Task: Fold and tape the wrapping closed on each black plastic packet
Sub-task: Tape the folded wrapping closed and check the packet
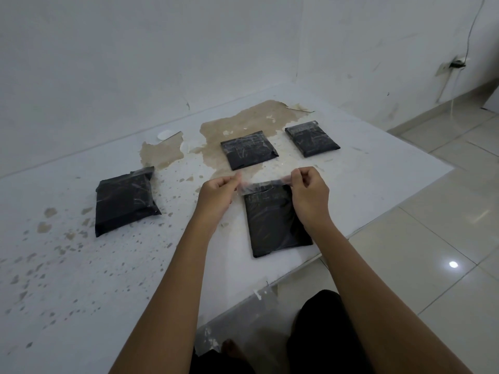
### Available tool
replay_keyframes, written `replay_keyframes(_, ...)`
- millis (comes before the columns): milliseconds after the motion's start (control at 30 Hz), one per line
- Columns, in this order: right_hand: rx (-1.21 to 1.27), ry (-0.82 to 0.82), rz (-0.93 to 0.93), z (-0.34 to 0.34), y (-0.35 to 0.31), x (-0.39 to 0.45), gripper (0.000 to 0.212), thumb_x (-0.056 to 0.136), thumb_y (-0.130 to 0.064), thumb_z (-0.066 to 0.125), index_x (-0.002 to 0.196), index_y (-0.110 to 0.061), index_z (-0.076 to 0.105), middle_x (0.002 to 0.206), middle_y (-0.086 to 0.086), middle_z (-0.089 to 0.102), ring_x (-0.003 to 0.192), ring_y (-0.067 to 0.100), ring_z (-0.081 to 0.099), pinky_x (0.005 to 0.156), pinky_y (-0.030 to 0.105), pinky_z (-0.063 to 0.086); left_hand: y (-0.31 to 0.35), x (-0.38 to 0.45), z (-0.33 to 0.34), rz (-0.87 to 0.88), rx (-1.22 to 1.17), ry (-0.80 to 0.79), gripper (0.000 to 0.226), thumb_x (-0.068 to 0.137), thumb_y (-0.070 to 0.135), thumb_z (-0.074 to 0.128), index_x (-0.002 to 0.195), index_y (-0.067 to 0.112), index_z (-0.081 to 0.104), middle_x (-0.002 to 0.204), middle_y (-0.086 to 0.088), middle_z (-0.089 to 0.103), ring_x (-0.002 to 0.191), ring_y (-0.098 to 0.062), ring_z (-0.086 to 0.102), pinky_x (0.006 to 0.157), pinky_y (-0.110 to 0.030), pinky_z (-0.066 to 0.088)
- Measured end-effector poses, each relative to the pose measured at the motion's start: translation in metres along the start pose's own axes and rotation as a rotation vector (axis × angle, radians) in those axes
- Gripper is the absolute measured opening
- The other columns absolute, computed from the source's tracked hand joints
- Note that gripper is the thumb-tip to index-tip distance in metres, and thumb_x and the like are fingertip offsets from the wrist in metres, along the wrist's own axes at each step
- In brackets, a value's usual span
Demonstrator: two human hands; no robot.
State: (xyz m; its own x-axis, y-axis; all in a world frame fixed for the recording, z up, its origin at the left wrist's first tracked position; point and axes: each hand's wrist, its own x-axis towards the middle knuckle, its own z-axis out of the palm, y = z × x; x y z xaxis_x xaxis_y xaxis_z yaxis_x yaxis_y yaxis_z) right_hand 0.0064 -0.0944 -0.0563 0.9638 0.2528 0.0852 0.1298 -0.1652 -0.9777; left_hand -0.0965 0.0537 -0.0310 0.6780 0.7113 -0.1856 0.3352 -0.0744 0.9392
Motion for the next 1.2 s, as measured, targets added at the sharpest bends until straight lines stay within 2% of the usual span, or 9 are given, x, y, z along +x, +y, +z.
replay_keyframes(200,-0.036,0.021,-0.042,0.005,-0.001,-0.004,0.020,0.107,-0.023,0.044,0.100,-0.012,0.059,0.088,-0.008,0.068,0.076,-0.002,0.059,0.062,0.000,0.039,-0.005,0.001,0.002,0.068,0.127,0.024,0.034,0.101,0.050,0.056,0.079,0.028,0.071,0.061,0.001,0.051,0.054,-0.013,0.038,0.058,-0.029,0.034)
replay_keyframes(333,-0.045,0.023,-0.102,0.006,-0.003,-0.007,0.016,0.108,-0.023,0.041,0.100,-0.014,0.053,0.086,-0.006,0.068,0.070,-0.002,0.056,0.063,0.008,0.039,-0.006,0.004,0.006,0.096,0.172,0.052,0.035,0.102,0.049,0.054,0.079,0.028,0.069,0.079,-0.005,0.068,0.066,-0.016,0.052,0.063,-0.030,0.041)
replay_keyframes(467,-0.089,-0.035,-0.146,0.010,-0.001,-0.005,0.013,0.109,-0.029,0.032,0.100,-0.029,0.041,0.086,-0.017,0.072,0.075,-0.011,0.060,0.107,0.046,0.042,-0.007,0.007,0.007,0.075,0.046,0.092,0.033,0.100,0.044,0.059,0.078,0.022,0.069,0.078,0.002,0.068,0.072,-0.013,0.056,0.068,-0.028,0.043)
replay_keyframes(533,-0.123,-0.073,-0.155,0.012,-0.002,-0.006,0.017,0.109,-0.031,0.029,0.094,-0.037,0.035,0.081,-0.024,0.070,0.066,-0.014,0.056,0.110,0.061,0.036,-0.004,0.007,0.004,0.064,-0.076,0.117,0.028,0.099,0.041,0.062,0.081,0.020,0.069,0.064,0.012,0.057,0.062,-0.007,0.049,0.060,-0.023,0.040)
replay_keyframes(633,-0.149,-0.090,-0.165,0.012,-0.004,-0.007,0.016,0.110,-0.030,0.027,0.096,-0.035,0.034,0.074,-0.023,0.067,0.067,-0.017,0.054,0.115,0.058,0.028,-0.001,0.010,-0.001,0.131,-0.113,0.130,0.029,0.098,0.041,0.063,0.090,0.016,0.074,0.066,0.012,0.058,0.063,-0.005,0.049,0.062,-0.021,0.043)
replay_keyframes(767,-0.140,-0.100,-0.167,0.011,-0.007,-0.009,0.014,0.110,-0.026,0.028,0.100,-0.024,0.037,0.076,-0.013,0.071,0.076,-0.026,0.052,0.119,0.054,0.020,-0.001,0.013,0.002,0.200,-0.103,0.070,0.034,0.101,0.044,0.056,0.070,0.030,0.060,0.089,-0.002,0.075,0.084,-0.010,0.062,0.084,-0.029,0.051)
replay_keyframes(900,-0.112,-0.071,-0.166,0.011,-0.005,-0.009,0.018,0.110,-0.023,0.029,0.098,-0.015,0.039,0.075,-0.013,0.072,0.076,-0.022,0.054,0.113,0.058,0.030,-0.003,0.010,0.005,0.207,-0.003,0.017,0.035,0.106,0.039,0.048,0.091,0.014,0.066,0.084,0.022,0.076,0.082,-0.002,0.067,0.072,-0.015,0.046)
replay_keyframes(1033,-0.099,-0.015,-0.123,0.016,-0.001,-0.007,0.022,0.108,-0.024,0.029,0.087,-0.023,0.037,0.078,-0.004,0.074,0.082,0.004,0.065,0.105,0.054,0.041,-0.013,0.010,0.002,0.167,0.041,0.023,0.038,0.105,0.044,0.048,0.103,0.013,0.070,0.097,0.005,0.075,0.093,-0.019,0.068,0.076,-0.024,0.046)
replay_keyframes(1200,-0.138,0.063,-0.053,0.015,0.002,-0.006,0.025,0.105,-0.024,0.030,0.081,-0.027,0.034,0.087,0.015,0.072,0.069,0.028,0.059,0.067,0.050,0.049,-0.018,0.007,0.003,0.202,0.100,0.033,0.033,0.103,0.047,0.053,0.099,0.020,0.072,0.092,0.006,0.073,0.081,-0.008,0.062,0.066,-0.017,0.044)
